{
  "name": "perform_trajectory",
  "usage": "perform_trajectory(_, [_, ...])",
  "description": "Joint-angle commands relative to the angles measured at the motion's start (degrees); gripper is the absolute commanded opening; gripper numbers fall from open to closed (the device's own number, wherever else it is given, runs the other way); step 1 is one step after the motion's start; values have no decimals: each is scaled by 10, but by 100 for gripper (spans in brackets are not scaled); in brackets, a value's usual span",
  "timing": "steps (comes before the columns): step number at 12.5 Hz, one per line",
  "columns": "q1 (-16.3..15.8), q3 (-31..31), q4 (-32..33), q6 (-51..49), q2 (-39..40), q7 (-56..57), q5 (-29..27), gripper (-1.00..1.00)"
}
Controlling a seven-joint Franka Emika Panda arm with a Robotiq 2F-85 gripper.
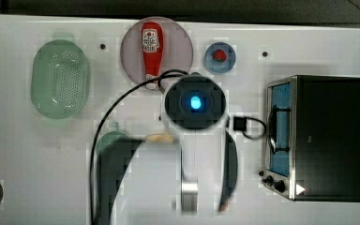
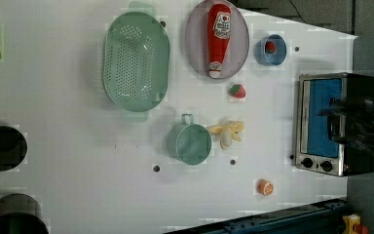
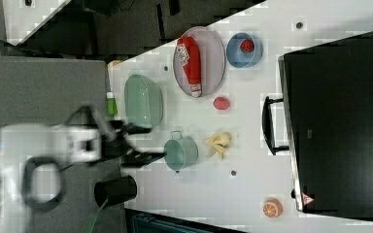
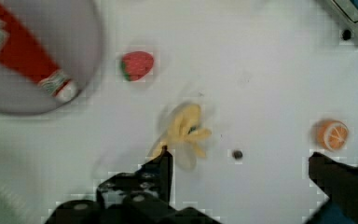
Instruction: Pick banana from table and place on oven.
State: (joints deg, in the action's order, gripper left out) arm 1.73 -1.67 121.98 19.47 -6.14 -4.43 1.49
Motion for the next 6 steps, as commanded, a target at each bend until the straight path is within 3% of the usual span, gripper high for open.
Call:
perform_trajectory(1, [-1, 4, 46, 65, 12, 13, -7, 100])
perform_trajectory(6, [-2, 4, 133, 257, 95, 9, -8, 100])
